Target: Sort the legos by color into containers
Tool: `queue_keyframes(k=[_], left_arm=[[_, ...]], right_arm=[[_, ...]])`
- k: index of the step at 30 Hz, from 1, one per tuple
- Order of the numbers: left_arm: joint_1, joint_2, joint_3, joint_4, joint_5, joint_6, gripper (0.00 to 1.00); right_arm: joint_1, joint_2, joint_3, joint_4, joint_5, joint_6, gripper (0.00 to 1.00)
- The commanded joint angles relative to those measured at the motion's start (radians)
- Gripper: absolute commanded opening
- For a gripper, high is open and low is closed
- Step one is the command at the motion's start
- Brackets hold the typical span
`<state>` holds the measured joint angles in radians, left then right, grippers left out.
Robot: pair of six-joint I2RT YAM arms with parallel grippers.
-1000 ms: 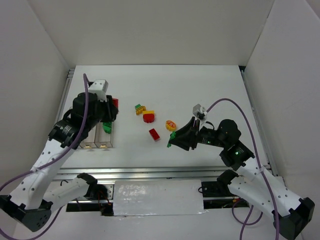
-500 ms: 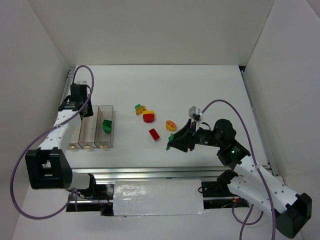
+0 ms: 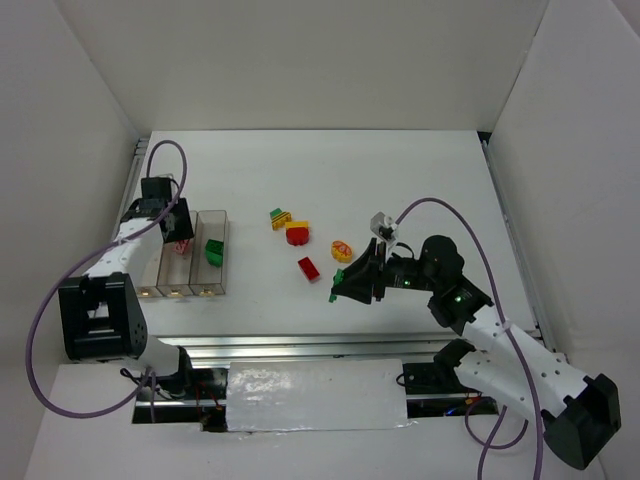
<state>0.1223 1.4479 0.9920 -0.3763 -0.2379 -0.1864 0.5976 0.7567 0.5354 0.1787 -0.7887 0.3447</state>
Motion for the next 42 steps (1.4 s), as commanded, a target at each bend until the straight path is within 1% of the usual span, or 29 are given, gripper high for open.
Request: queue_keyframes(k=[1, 3, 4, 5, 7, 8, 9, 10, 11, 13, 14, 15, 16, 17, 19, 20, 22, 25, 29, 31, 33, 34, 35, 36, 37, 38, 39, 40, 42], left_arm=[[0.007, 0.029, -0.001, 0.036, 0.038, -0.019, 0.71], [0.007, 0.028, -0.006, 0.042, 0.034, -0.033, 0.78], [0.007, 0.028, -0.003, 0.036, 0.017, -0.045, 0.86], [0.008, 0.026, 0.005, 0.028, 0.011, -0.050, 0.91], [0.010, -0.006, 0.020, 0.013, 0.002, -0.068, 0.98], [0.010, -0.029, 0.020, 0.011, -0.009, -0.080, 1.00], [0.010, -0.091, 0.019, 0.008, -0.014, -0.108, 1.00], [0.010, -0.128, 0.019, -0.001, -0.021, -0.123, 0.99], [0.010, -0.197, 0.028, -0.015, -0.052, -0.171, 1.00], [0.010, -0.256, 0.052, -0.071, -0.104, -0.243, 0.99], [0.010, -0.305, 0.066, -0.148, -0.153, -0.284, 0.99], [0.010, -0.328, 0.082, -0.180, -0.162, -0.347, 1.00], [0.010, -0.354, 0.079, -0.206, -0.164, -0.358, 1.00], [0.010, -0.407, 0.054, -0.235, -0.173, -0.390, 1.00], [0.010, -0.469, 0.011, -0.230, -0.173, -0.390, 1.00], [0.010, -0.525, -0.025, -0.225, -0.190, -0.390, 0.99], [0.007, -0.602, -0.044, -0.236, -0.210, -0.401, 1.00], [0.002, -0.699, -0.084, -0.224, -0.225, -0.407, 1.00], [-0.019, -0.750, -0.096, -0.213, -0.202, -0.403, 0.99], [-0.056, -0.753, -0.090, -0.220, -0.224, -0.398, 1.00], [-0.085, -0.758, -0.084, -0.231, -0.259, -0.395, 1.00], [-0.092, -0.762, -0.084, -0.233, -0.264, -0.394, 1.00], [-0.095, -0.768, -0.087, -0.230, -0.264, -0.392, 0.99], [-0.099, -0.779, -0.092, -0.224, -0.259, -0.387, 1.00], [-0.099, -0.781, -0.093, -0.222, -0.258, -0.387, 1.00], [-0.099, -0.785, -0.093, -0.222, -0.258, -0.386, 0.99], [-0.101, -0.785, -0.092, -0.222, -0.259, -0.387, 1.00], [-0.101, -0.785, -0.092, -0.225, -0.262, -0.389, 0.99], [-0.101, -0.784, -0.090, -0.227, -0.262, -0.389, 1.00]], right_arm=[[-0.001, 0.024, 0.012, 0.070, -0.021, 0.014, 0.00], [-0.001, 0.038, 0.020, 0.064, -0.017, 0.016, 0.00], [0.007, 0.053, 0.026, 0.065, 0.008, 0.019, 0.00], [0.016, 0.064, 0.034, 0.047, 0.037, 0.022, 0.01], [0.057, 0.124, 0.092, -0.002, 0.139, 0.022, 0.01], [0.132, 0.154, 0.125, -0.063, 0.270, 0.010, 0.01], [0.175, 0.238, 0.196, -0.089, 0.336, 0.007, 0.00], [0.210, 0.287, 0.231, -0.106, 0.392, 0.007, 0.01], [0.253, 0.387, 0.270, -0.119, 0.472, 0.032, 0.01], [0.264, 0.491, 0.380, -0.119, 0.518, 0.095, 0.01], [0.266, 0.542, 0.423, -0.139, 0.598, 0.179, 0.01], [0.271, 0.644, 0.508, -0.153, 0.629, 0.221, 0.00], [0.274, 0.700, 0.550, -0.162, 0.644, 0.250, 0.00], [0.290, 0.798, 0.639, -0.171, 0.679, 0.305, 0.00], [0.318, 0.892, 0.730, -0.212, 0.710, 0.353, 0.00], [0.346, 0.976, 0.824, -0.223, 0.742, 0.361, 0.00], [0.366, 1.056, 0.917, -0.252, 0.763, 0.392, 0.00], [0.396, 1.238, 1.117, -0.277, 0.775, 0.430, 0.00], [0.429, 1.398, 1.297, -0.327, 0.775, 0.436, 0.02], [0.444, 1.467, 1.371, -0.353, 0.776, 0.445, 0.03], [0.450, 1.498, 1.394, -0.358, 0.779, 0.458, 0.08], [0.447, 1.517, 1.399, -0.351, 0.776, 0.461, 0.16], [0.447, 1.524, 1.397, -0.341, 0.766, 0.462, 0.20], [0.450, 1.533, 1.399, -0.335, 0.760, 0.464, 0.27], [0.450, 1.535, 1.402, -0.331, 0.757, 0.465, 0.44], [0.450, 1.540, 1.405, -0.331, 0.752, 0.464, 0.49], [0.453, 1.540, 1.410, -0.335, 0.752, 0.462, 0.53], [0.452, 1.535, 1.408, -0.334, 0.753, 0.461, 0.59], [0.453, 1.518, 1.396, -0.317, 0.753, 0.452, 0.64]])
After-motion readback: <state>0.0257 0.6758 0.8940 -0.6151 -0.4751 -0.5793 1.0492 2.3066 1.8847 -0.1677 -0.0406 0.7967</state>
